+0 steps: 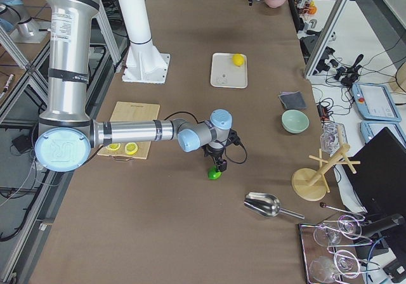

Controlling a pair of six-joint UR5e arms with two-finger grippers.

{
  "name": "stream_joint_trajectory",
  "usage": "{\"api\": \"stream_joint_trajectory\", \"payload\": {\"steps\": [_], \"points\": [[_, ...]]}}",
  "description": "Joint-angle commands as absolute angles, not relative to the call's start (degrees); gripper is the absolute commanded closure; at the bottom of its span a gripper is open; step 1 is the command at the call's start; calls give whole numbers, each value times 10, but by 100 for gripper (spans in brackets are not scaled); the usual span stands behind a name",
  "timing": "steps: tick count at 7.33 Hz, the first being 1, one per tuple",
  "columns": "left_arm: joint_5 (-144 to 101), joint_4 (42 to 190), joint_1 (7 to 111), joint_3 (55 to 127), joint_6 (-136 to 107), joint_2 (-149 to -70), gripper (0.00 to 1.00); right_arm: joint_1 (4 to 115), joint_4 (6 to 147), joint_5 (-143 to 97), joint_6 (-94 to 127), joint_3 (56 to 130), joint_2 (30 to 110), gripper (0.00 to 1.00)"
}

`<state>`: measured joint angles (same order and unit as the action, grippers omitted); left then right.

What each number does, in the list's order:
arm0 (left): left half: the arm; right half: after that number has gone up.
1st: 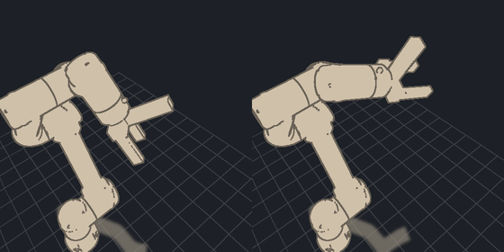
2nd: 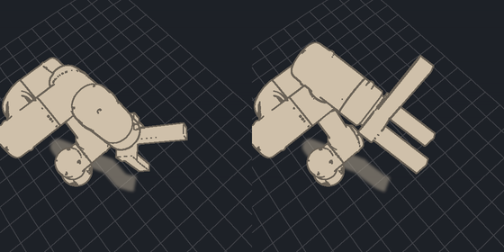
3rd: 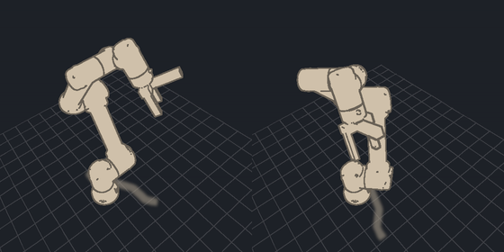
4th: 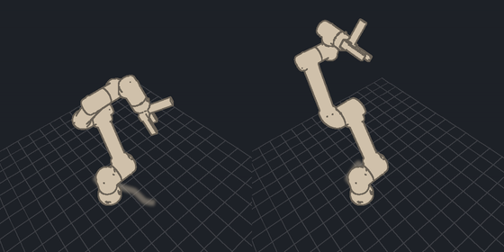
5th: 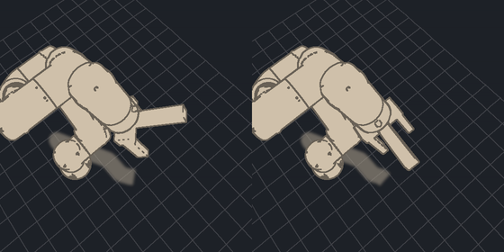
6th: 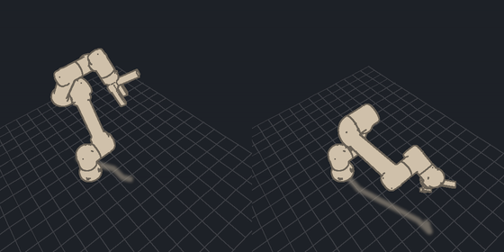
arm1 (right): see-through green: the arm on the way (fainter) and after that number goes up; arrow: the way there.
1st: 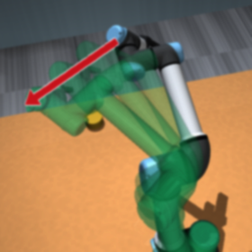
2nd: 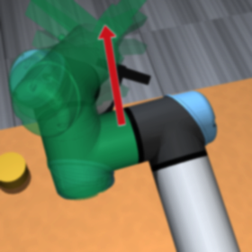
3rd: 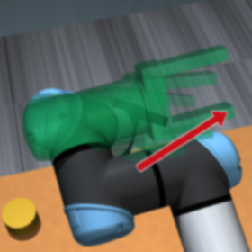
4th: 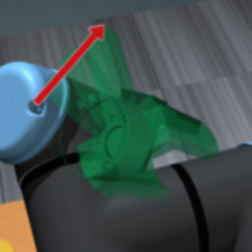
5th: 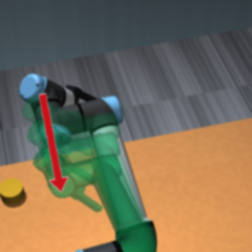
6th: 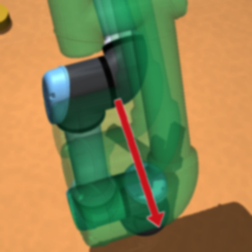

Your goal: Place all lemons on tray

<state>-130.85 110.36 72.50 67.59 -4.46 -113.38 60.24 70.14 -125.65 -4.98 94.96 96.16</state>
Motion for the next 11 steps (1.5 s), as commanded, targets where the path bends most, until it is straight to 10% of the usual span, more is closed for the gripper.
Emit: {"api": "stream_joint_trajectory", "payload": {"steps": [1,11], "points": [[-1309,1104,724,676,-45,-1134,3,619,712,-1259,-86,945,961,2],[-1309,1103,722,673,-45,-1134,3,624,785,-1241,-120,911,925,7]]}}
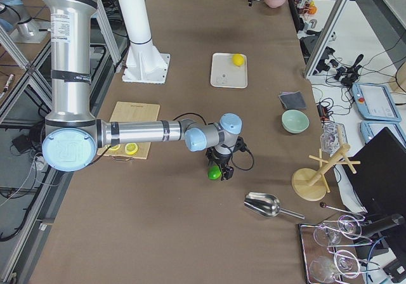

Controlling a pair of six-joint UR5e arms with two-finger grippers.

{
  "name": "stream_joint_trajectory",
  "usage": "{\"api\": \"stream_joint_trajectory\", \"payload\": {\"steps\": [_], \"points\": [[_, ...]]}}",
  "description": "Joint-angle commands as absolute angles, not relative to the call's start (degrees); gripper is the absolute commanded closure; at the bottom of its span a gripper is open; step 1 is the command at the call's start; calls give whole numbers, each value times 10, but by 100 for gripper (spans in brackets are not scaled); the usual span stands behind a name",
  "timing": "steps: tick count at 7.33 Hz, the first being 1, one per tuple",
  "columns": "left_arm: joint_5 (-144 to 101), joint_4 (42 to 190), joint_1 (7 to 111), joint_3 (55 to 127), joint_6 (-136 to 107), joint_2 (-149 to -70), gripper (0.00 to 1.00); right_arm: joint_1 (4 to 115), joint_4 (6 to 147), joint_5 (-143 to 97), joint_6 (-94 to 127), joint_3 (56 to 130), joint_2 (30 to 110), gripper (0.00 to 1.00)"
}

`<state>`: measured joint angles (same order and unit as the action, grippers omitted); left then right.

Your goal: Place all lemons on tray

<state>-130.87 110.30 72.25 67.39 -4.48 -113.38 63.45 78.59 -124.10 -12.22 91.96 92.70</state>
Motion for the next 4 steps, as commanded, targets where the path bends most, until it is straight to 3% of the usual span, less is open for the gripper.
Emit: {"api": "stream_joint_trajectory", "payload": {"steps": [1,2,3,4], "points": [[-1309,1103,722,672,-45,-1134,3,615,786,-1241,-119,907,925,8],[-1309,1103,722,671,-44,-1134,3,608,786,-1241,-118,904,922,11],[-1309,1104,721,671,-44,-1134,3,607,787,-1241,-117,901,916,45],[-1309,1103,721,671,-44,-1134,3,607,787,-1242,-117,901,915,93]]}}
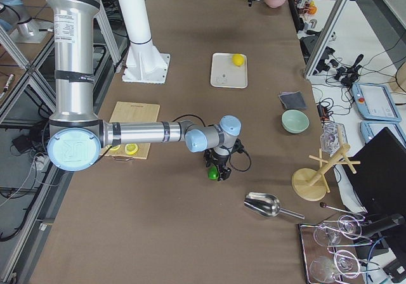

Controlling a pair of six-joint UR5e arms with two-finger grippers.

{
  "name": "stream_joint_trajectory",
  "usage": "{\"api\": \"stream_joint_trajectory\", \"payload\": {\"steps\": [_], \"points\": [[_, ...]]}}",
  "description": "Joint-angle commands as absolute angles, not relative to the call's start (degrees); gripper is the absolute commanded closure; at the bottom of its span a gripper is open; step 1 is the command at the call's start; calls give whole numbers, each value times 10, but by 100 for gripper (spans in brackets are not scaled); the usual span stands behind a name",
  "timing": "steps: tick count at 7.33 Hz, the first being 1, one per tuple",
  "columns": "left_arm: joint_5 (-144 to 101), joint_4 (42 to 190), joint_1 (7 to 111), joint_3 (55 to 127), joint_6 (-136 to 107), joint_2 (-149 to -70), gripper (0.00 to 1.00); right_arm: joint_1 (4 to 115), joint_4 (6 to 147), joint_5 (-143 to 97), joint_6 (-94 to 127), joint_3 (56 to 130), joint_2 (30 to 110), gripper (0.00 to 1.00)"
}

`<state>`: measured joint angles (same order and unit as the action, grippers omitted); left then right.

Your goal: Place all lemons on tray

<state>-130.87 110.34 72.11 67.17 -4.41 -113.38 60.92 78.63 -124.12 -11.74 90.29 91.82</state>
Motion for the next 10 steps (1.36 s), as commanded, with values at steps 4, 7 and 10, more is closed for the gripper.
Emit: {"api": "stream_joint_trajectory", "payload": {"steps": [4,7,10], "points": [[-1309,1103,720,672,-46,-1134,3,603,1030,-1276,-27,946,747,100],[-1309,1104,720,667,-45,-1134,3,485,1041,-1289,287,957,617,100],[-1309,1104,720,664,-44,-1134,3,419,912,-1273,525,850,497,100]]}}
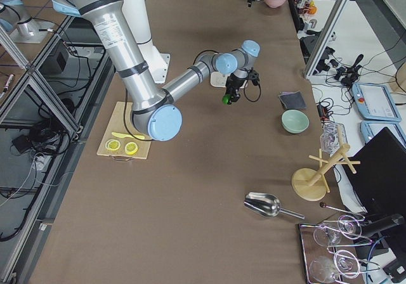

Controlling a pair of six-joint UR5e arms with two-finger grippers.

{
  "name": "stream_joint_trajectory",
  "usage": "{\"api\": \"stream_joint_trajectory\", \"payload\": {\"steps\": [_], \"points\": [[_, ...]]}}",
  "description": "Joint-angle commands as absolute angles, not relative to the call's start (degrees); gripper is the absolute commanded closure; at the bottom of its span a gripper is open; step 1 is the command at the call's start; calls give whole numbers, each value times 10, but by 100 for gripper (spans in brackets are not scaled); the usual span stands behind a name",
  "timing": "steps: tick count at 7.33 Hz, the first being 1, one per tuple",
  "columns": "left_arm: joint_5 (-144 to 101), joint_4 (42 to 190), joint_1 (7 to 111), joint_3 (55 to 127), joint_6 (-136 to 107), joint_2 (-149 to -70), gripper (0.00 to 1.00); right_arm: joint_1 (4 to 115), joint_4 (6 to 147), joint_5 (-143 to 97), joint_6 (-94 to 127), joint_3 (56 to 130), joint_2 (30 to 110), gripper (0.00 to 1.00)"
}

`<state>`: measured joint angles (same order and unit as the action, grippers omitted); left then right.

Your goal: Place all lemons on tray

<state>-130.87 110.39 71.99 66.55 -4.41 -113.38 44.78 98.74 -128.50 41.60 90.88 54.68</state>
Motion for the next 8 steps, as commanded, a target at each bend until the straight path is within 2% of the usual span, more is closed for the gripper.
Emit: {"api": "stream_joint_trajectory", "payload": {"steps": [1,2,6,8], "points": [[-1309,1104,720,665,-45,-1134,3,397,859,-1248,575,822,490,85],[-1309,1104,720,666,-44,-1134,3,387,847,-1232,597,817,489,1],[-1309,1104,720,664,-44,-1134,3,407,856,-1230,615,817,486,0],[-1309,1104,720,666,-44,-1135,3,458,860,-1244,591,808,511,0]]}}
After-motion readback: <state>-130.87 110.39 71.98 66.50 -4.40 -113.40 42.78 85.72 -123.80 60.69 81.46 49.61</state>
